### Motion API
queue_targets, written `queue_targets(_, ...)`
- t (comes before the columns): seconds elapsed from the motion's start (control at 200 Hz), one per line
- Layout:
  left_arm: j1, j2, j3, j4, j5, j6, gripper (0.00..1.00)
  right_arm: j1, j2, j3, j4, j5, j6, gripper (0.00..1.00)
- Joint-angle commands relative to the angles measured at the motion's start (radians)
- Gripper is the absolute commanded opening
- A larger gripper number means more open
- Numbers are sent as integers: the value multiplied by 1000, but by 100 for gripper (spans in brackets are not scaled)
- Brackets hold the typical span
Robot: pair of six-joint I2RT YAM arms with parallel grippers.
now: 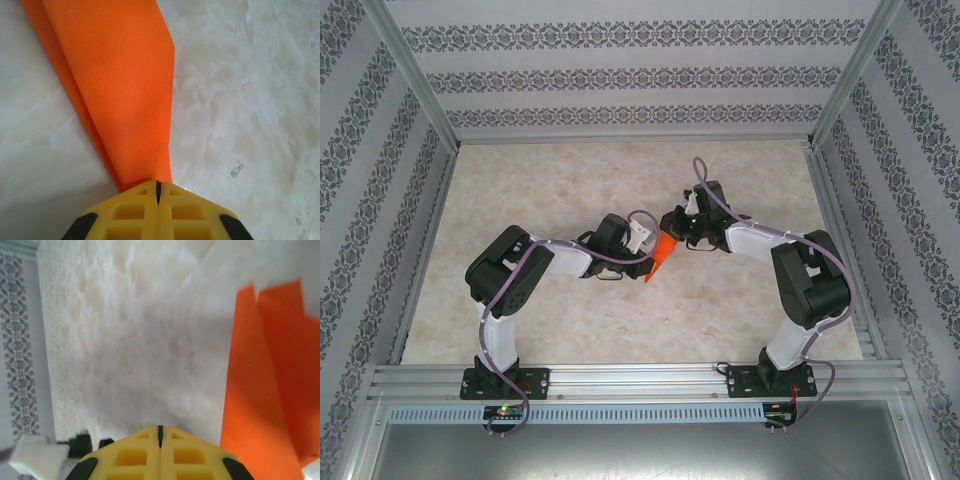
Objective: Fold a paper plane with a square sheet of paper (pick it up from the middle)
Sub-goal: Fold the wing for the fifth time at the center of the table.
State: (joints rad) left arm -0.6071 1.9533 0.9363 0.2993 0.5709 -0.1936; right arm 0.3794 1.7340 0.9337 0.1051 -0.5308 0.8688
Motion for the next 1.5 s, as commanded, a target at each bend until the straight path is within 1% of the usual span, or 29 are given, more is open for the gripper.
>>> queue_targets(0.0,15,72,-54,-212,-39,12,0,25,49,-47,41,-47,46,5)
queue_targets(0.265,15,62,-57,-221,-37,18,0,39,169,17,43,-58,36,5)
queue_targets(0.475,16,60,-58,-234,-41,26,0,26,248,95,-54,29,-42,5)
queue_targets(0.664,17,61,-62,-253,-45,37,0,10,273,150,-132,113,-101,6)
queue_targets(0.789,17,62,-65,-261,-48,39,0,-16,290,172,-130,111,-112,6)
queue_targets(1.029,17,64,-71,-273,-47,40,0,-36,319,257,-151,120,-140,6)
queue_targets(1.494,16,74,-70,-283,-49,39,0,-100,420,413,-187,64,-153,6)
